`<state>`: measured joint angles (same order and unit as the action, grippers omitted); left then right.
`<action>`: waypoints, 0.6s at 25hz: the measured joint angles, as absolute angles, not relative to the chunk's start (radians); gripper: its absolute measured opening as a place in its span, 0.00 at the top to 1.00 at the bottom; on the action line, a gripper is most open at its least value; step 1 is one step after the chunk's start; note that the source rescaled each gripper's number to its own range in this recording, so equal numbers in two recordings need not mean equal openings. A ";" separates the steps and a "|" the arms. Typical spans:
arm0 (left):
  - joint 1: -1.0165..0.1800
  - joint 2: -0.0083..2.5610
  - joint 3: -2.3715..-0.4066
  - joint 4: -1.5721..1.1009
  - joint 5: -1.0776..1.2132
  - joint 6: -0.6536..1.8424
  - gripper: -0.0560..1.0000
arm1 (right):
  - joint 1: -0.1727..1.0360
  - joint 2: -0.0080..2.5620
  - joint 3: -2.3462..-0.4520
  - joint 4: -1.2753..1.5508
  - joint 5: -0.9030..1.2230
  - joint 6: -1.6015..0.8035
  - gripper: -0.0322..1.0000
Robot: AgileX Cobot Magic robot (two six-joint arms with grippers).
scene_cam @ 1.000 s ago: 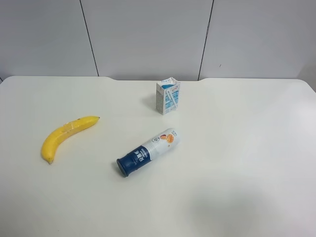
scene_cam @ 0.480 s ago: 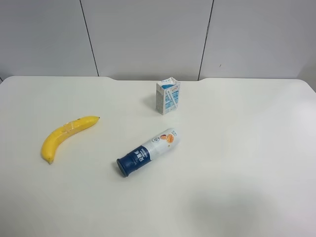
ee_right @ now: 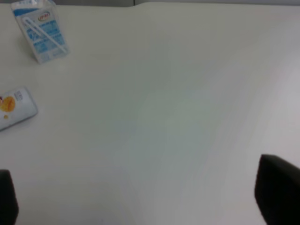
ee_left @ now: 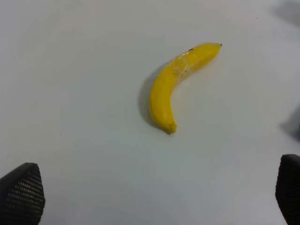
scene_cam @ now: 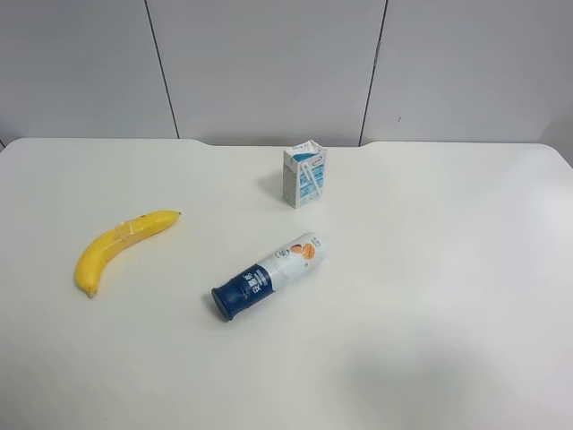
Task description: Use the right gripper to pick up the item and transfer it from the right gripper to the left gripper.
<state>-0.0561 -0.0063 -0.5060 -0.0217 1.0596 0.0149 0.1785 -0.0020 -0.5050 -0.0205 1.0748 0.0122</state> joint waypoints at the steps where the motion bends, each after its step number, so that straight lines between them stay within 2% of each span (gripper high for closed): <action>1: -0.056 -0.006 -0.506 -0.022 1.059 0.015 0.00 | 0.179 -0.002 -0.505 -0.021 1.075 0.012 0.00; 15: -0.056 -0.006 -0.506 -0.024 1.058 0.015 0.00 | 0.179 -0.002 -0.505 -0.021 1.075 0.012 0.00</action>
